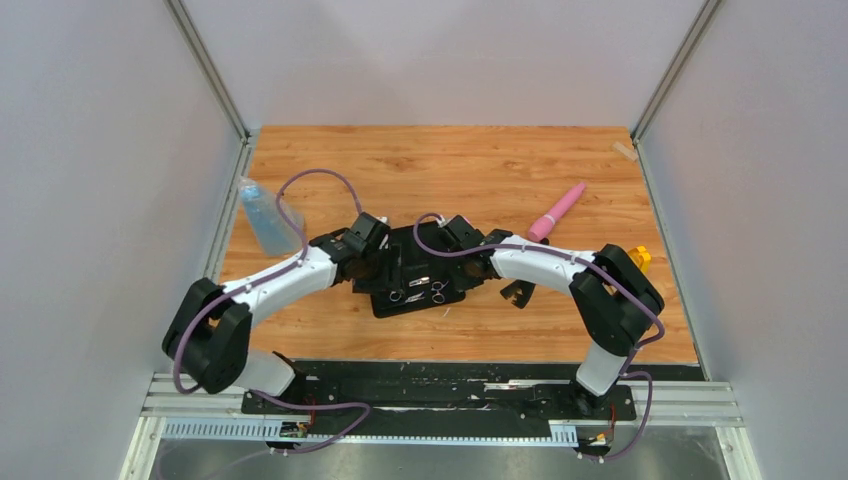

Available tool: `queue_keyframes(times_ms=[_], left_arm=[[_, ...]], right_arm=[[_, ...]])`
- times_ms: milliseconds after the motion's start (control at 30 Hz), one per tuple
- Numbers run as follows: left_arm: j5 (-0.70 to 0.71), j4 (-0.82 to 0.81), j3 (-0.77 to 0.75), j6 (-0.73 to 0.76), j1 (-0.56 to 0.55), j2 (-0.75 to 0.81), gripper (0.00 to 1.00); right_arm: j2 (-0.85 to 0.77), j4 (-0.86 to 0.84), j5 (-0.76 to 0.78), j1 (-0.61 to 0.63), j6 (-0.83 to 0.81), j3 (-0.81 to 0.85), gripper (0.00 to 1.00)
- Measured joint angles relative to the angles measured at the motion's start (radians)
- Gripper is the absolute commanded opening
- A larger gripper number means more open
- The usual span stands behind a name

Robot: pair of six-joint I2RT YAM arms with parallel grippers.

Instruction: Sort the hair-cutting tools

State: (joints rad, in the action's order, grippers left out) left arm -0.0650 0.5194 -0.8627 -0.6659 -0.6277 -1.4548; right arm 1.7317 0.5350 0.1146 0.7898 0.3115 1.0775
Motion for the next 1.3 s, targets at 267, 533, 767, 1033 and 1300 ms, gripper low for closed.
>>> queue_keyframes(times_ms=[267, 533, 767, 1033, 1300], left_arm=[[0.087, 0.069, 0.006, -0.01, 0.043, 0.225, 0.92], [0.158, 0.176, 0.024, 0.015, 0.201, 0.446, 1.0], [0.222, 0.264, 0.024, 0.107, 0.225, 0.603, 1.0], [0.229, 0.269, 0.026, 0.223, 0.227, 0.722, 1.0], [0.174, 0.229, 0.029, 0.309, 0.229, 0.764, 1.0]], right_arm=[[-0.013, 0.09, -0.019, 0.049, 0.196, 0.0, 0.2], [-0.019, 0.211, -0.044, 0.249, 0.247, 0.077, 0.44], [-0.068, 0.23, 0.045, 0.189, 0.048, 0.17, 0.53], [-0.019, 0.147, 0.085, 0.034, -0.192, 0.239, 0.59], [0.116, 0.086, 0.007, -0.082, -0.376, 0.343, 0.57]])
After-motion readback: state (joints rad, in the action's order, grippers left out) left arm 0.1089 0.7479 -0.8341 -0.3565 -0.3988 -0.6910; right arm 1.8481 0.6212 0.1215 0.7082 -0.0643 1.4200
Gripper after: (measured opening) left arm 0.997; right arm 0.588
